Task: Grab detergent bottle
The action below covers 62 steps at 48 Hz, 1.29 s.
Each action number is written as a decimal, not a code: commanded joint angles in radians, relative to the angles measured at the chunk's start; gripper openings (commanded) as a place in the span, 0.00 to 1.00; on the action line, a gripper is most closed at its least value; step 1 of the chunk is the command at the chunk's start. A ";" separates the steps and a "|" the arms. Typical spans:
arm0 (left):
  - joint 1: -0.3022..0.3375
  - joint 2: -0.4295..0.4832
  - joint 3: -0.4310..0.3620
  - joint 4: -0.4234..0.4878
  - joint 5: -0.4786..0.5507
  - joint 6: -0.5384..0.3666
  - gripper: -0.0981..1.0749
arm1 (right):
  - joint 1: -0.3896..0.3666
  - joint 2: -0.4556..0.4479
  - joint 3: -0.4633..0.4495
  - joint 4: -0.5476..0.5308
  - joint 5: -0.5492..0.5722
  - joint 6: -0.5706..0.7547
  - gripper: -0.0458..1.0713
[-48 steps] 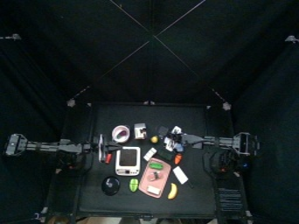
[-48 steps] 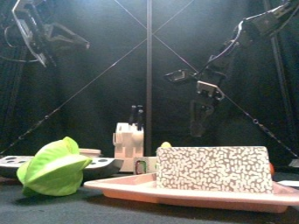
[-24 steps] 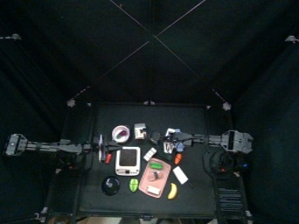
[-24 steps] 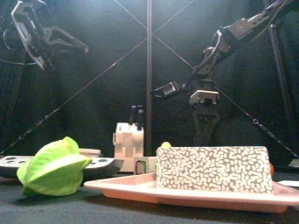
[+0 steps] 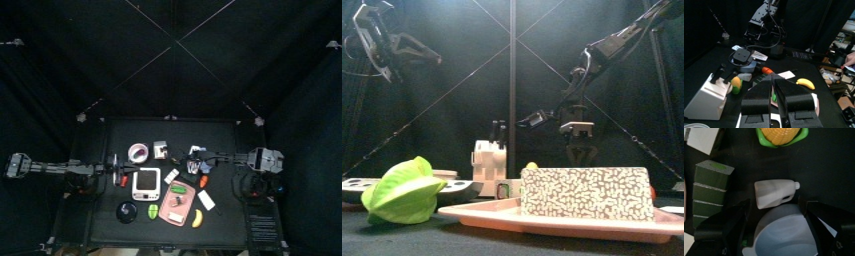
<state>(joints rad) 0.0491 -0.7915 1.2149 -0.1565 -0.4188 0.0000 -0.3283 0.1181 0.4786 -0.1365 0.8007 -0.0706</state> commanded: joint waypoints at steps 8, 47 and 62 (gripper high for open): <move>0.002 0.002 -0.011 -0.002 -0.009 -0.002 0.48 | -0.021 0.014 -0.041 0.009 0.037 -0.003 0.96; 0.002 0.002 -0.003 -0.002 -0.008 0.000 0.48 | -0.040 0.060 -0.038 0.012 -0.014 -0.003 0.88; 0.002 0.002 -0.003 -0.034 -0.009 -0.008 0.48 | -0.040 0.041 -0.041 -0.003 -0.014 0.005 0.73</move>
<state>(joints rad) 0.0491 -0.7915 1.2257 -0.1672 -0.4188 -0.0061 -0.3636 0.1963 0.4525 -0.1304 0.7900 -0.0675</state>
